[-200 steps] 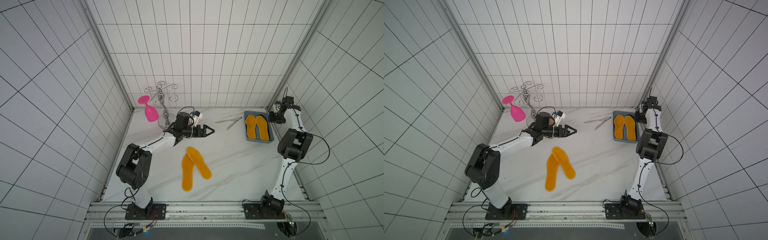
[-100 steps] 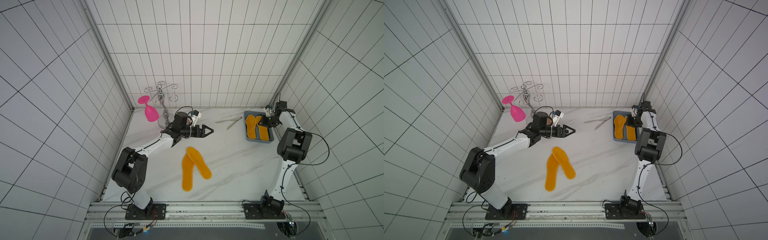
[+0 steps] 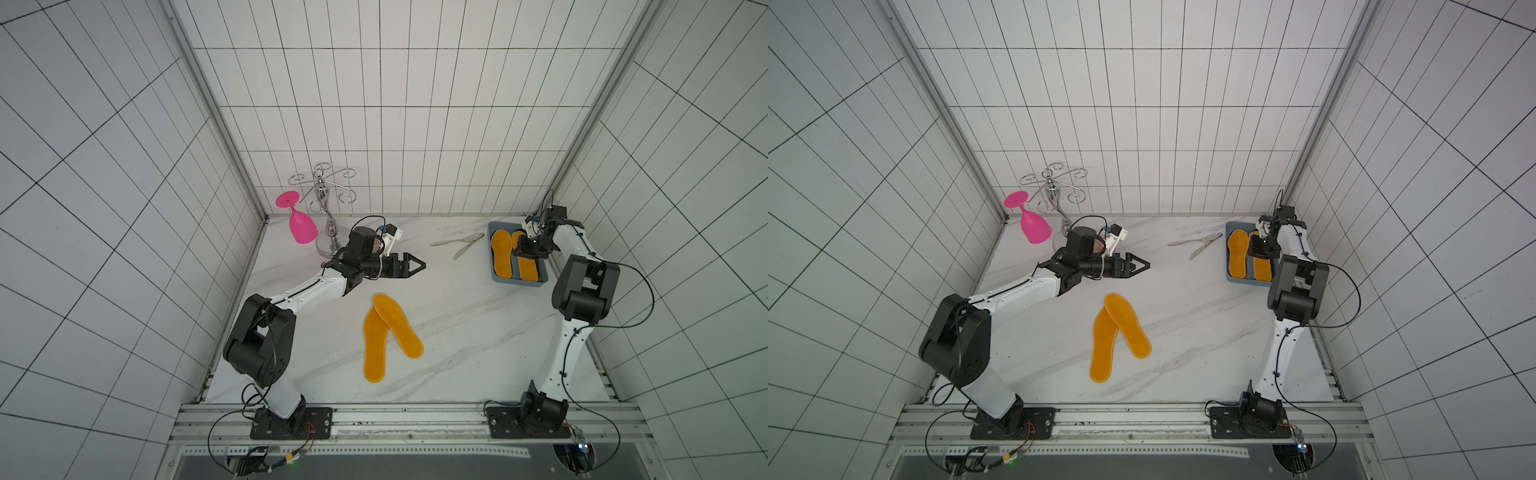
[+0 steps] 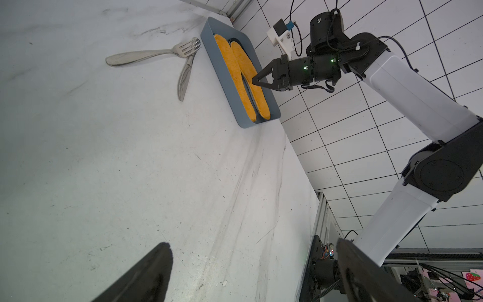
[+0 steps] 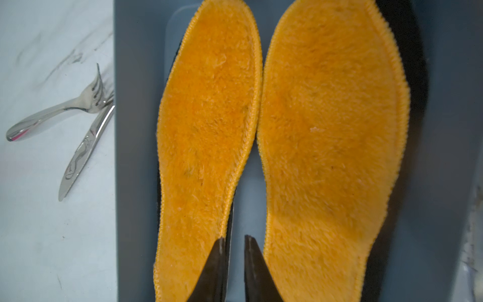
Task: Put the insoles into the storage box
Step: Place the insole in the storage box.
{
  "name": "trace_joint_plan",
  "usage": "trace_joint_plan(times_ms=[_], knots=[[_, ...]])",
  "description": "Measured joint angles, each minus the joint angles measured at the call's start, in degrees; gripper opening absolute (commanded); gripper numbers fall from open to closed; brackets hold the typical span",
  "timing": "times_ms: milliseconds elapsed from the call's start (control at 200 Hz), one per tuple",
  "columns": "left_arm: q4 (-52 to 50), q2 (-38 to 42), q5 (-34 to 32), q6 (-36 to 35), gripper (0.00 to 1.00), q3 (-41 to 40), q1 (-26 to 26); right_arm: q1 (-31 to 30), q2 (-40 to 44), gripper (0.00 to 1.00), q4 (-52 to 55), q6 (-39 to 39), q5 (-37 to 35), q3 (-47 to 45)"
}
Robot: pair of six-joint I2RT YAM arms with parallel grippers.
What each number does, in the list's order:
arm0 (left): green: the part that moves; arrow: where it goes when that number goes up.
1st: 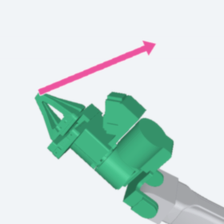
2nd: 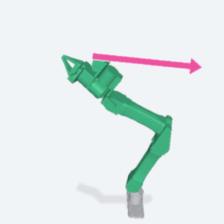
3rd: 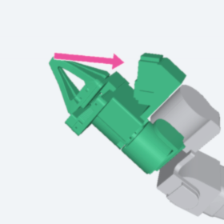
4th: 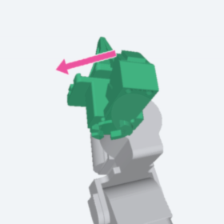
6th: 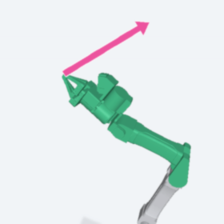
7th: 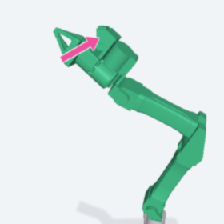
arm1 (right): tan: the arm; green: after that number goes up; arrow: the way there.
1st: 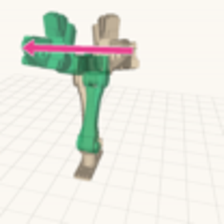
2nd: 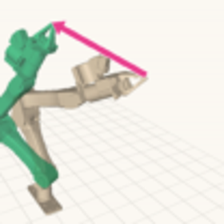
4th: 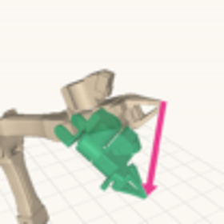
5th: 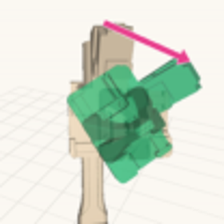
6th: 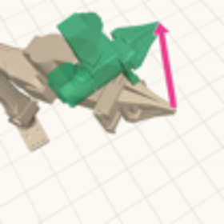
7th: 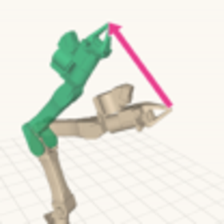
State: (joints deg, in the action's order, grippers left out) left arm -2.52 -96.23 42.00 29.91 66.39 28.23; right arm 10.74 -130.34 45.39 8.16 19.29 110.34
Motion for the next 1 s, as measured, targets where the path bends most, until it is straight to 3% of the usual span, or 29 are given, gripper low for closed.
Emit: trace_joint_plan(times_ms=[320,580,999], knots=[[-0.3,0.0,0.0,-0.5,0.99,0.0,0.0,-0.5,-3.9,0.17,1.9,0.0,-1.0,0.9],[-1.3,0.0,0.0,-0.9,0.99,0.0,0.0,-1.4,-4.0,0.24,2.4,-0.3,-5.3,2.1],[-1.6,0.0,-0.3,-1.1,0.99,0.0,0.0,-1.6,-6.6,0.26,2.9,-1.0,-6.9,7.5]])
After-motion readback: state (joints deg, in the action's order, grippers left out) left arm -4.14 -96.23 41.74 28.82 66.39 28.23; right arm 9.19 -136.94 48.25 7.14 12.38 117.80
